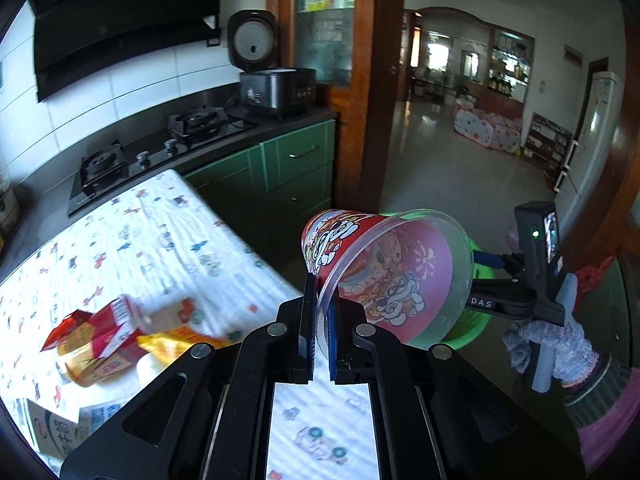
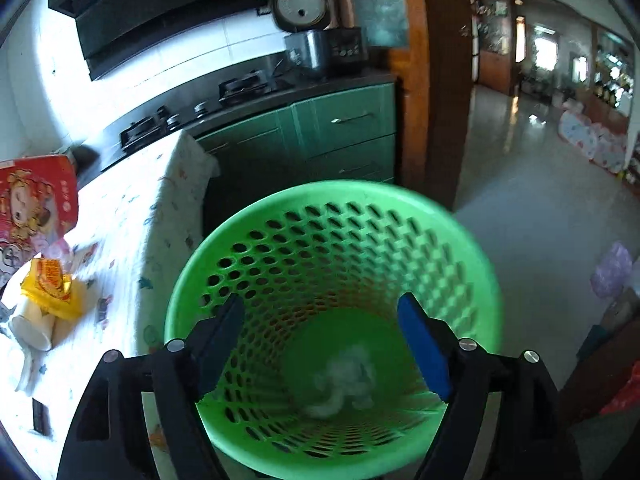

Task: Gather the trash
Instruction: 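Carry the foil over the green basket and open the right tool to drop it, then carry the noodle cup over the green basket and release it from the left tool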

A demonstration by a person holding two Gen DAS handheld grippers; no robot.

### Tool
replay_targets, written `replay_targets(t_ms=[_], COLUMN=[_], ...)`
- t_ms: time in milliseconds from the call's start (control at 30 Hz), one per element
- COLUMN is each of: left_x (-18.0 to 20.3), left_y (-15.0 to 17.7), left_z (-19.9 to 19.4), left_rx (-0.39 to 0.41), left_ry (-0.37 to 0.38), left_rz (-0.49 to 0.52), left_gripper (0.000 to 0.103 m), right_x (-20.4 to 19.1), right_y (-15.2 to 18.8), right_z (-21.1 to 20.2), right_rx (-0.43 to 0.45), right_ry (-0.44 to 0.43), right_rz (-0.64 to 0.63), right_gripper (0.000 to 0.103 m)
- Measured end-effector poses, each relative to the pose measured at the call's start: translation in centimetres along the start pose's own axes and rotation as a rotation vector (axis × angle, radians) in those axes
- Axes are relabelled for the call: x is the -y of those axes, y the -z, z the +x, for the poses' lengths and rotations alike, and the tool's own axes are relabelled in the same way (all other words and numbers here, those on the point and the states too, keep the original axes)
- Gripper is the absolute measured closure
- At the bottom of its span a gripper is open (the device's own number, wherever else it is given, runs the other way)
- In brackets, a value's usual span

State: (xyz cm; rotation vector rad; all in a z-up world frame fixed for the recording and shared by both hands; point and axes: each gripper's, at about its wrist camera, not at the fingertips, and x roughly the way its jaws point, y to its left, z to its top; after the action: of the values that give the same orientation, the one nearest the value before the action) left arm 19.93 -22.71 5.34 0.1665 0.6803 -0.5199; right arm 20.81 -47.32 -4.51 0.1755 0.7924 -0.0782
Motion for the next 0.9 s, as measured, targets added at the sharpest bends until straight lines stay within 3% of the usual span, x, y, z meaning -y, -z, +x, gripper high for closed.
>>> replay_targets(t_ms=[400,700,900], left_x=[5.9,8.9,9.1], left_y=[-0.1,0.4,0.8], left_z=[5.9,10.8,11.9], left_rx=[-0.113,-0.180,-0.200], left_ry=[0.073,0.081,0.085], left_rz=[0.076,0.102,0.089], left_gripper=[0.099,0.098,0.090], right_x=[3.6,5.9,6.5], right_y=[1.3,3.0,3.8], right_z=[-5.0,-5.3,-4.9], right_rx=[0.086,0.086,0.078], right_ry=[0.052,0.047,0.034], right_rz=[0.007,0.060,0.083], right_gripper=[0.022,0.022,0.022])
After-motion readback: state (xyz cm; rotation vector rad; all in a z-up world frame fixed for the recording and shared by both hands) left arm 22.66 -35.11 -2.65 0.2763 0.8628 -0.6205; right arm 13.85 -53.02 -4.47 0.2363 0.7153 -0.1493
